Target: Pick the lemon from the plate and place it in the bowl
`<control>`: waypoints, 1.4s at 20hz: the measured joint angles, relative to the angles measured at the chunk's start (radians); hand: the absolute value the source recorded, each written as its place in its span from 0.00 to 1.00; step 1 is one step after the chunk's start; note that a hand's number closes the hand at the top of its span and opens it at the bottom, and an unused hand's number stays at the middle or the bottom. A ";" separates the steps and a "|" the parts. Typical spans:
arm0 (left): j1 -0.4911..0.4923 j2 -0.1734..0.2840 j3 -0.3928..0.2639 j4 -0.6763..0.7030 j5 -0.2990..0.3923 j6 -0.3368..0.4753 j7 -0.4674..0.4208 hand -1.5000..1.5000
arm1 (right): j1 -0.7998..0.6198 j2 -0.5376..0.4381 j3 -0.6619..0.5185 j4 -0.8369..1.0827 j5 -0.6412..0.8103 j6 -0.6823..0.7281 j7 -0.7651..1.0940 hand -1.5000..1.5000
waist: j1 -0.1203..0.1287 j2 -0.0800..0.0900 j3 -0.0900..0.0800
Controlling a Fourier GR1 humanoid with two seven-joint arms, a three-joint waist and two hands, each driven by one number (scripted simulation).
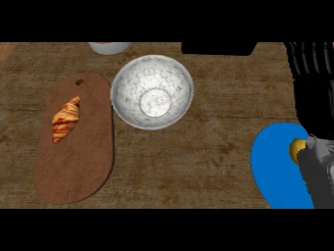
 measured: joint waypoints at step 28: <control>-0.146 -0.133 -0.120 -0.149 0.255 -0.393 0.124 0.50 | 0.448 -0.201 0.067 -0.075 0.865 -0.222 0.542 0.00 | -0.036 -0.021 0.003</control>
